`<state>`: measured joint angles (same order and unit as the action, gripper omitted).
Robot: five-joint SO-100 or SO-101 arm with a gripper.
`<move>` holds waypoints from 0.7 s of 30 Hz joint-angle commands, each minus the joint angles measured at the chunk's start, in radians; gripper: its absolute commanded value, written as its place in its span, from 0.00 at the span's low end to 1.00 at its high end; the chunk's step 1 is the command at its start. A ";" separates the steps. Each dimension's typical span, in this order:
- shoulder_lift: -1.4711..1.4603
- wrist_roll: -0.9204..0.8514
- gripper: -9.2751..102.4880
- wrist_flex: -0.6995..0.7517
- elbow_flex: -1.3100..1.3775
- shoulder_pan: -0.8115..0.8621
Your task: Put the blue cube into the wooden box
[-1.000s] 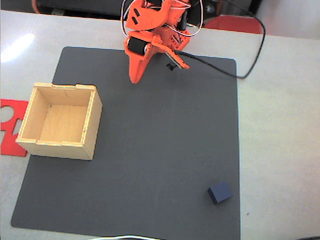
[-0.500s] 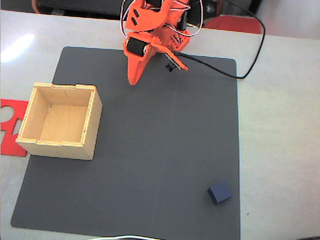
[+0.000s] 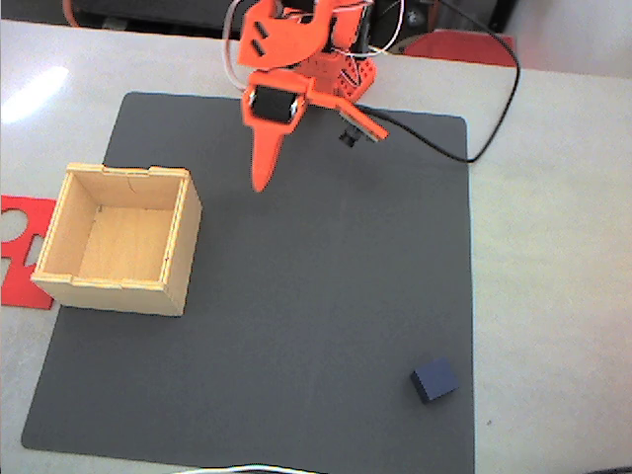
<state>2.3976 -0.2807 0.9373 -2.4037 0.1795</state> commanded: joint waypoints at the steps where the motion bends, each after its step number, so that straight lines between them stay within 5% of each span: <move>1: -0.356 -0.121 0.14 0.141 0.515 0.025; 7: -0.663 -0.321 0.16 0.249 0.925 0.023; 21: -0.934 -0.413 0.20 0.049 0.989 -0.204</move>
<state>1.4680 -0.7056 1.0155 -1.4711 0.0230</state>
